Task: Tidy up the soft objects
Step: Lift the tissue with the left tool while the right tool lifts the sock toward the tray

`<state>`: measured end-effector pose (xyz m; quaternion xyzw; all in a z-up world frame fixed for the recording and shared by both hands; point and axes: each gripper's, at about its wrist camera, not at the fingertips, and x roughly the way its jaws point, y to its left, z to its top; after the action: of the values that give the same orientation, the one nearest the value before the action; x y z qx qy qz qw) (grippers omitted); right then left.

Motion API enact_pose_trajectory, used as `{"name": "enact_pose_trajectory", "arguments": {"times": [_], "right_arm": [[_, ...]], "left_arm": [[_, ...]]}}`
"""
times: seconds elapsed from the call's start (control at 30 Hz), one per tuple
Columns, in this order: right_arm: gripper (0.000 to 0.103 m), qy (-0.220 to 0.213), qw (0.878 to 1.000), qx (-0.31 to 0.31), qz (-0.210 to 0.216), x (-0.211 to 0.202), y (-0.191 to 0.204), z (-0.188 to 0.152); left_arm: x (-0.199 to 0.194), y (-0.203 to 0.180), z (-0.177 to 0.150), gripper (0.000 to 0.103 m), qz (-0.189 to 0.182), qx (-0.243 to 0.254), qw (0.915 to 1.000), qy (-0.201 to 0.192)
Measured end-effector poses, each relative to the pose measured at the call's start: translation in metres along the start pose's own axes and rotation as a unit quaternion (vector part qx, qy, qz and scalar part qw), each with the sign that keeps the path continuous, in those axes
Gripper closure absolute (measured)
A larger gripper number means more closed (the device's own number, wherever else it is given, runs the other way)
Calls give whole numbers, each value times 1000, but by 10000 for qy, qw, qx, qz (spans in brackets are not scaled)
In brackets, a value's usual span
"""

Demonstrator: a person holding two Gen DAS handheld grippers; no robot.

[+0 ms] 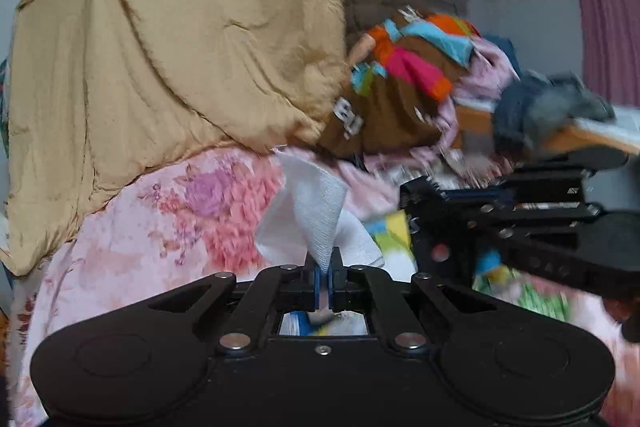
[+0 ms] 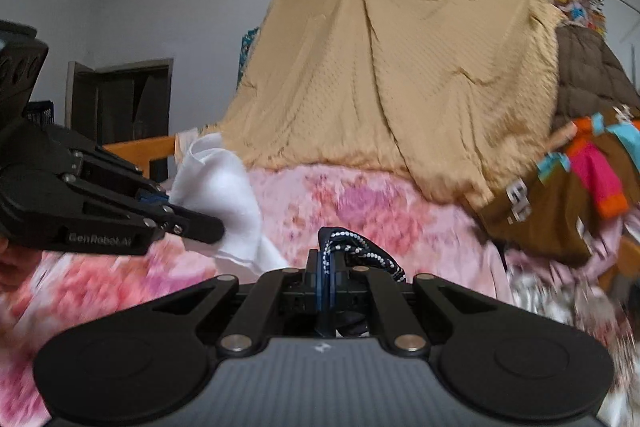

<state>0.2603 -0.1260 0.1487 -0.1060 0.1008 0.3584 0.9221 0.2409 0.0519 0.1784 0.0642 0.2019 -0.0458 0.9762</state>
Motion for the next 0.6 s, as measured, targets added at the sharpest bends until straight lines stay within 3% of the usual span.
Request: {"name": "enact_pose_trajectory", "arguments": {"times": [0.13, 0.3, 0.43, 0.6], "right_arm": [[99, -38, 10000, 43, 73, 49, -26, 18], [99, 221, 9995, 207, -63, 104, -64, 14], [99, 620, 9975, 201, -267, 143, -85, 1], [99, 1073, 9926, 366, -434, 173, -95, -22]], "left_arm": [[46, 15, 13, 100, 163, -201, 9997, 34], [105, 31, 8, 100, 229, -373, 9983, 394], [141, 38, -5, 100, 99, -466, 9977, 473], [177, 40, -28, 100, -371, -757, 9953, 468]]}}
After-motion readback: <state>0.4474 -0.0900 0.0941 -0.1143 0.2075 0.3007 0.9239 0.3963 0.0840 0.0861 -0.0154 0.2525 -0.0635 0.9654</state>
